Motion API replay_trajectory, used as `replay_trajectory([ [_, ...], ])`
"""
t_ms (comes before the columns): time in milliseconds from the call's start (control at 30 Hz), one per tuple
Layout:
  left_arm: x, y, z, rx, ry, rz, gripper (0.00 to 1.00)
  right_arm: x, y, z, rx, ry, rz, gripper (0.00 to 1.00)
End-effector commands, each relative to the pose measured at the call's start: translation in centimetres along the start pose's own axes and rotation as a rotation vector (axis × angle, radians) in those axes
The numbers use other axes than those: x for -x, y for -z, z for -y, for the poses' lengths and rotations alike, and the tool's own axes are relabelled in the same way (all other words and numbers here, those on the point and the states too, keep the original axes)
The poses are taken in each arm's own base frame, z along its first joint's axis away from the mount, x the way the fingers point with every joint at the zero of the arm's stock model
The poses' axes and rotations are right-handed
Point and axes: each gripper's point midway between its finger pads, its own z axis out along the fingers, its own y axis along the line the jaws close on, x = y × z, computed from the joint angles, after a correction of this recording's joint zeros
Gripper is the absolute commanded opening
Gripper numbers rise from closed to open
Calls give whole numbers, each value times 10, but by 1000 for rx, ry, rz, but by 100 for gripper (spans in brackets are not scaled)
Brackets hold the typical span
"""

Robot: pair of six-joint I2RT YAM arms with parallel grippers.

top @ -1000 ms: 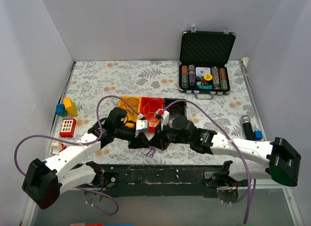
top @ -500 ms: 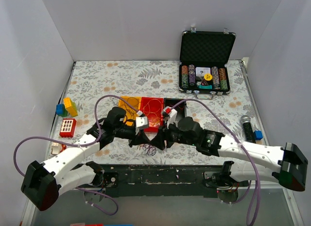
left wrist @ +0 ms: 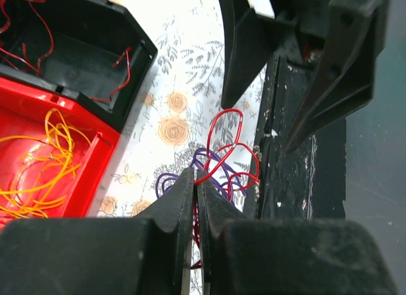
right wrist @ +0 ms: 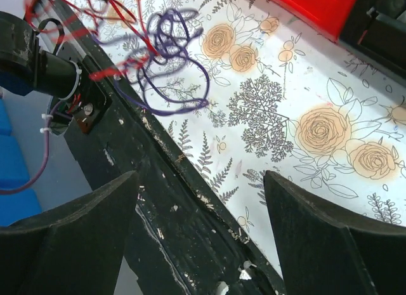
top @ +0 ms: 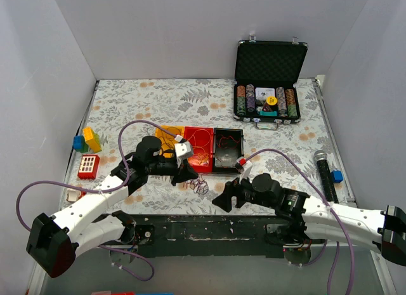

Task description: Untangle the cables

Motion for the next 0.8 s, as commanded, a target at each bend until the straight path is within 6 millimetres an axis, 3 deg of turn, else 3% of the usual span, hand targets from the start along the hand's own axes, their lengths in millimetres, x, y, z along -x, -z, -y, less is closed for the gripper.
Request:
replay_trajectory([
  [0,46,8,1,23,-44,106,0,38,5,-25,113,-24,183,88],
  [433,51,10,3,24,-36,117,0,73,-20,-53,165,51,223,86],
  [600,55,11,2,34,-42,123,0,66,-34,-55,163,53,165,72],
  [767,60,13,3,36,-39,135,0,55,-38,-47,144,35,133,49],
])
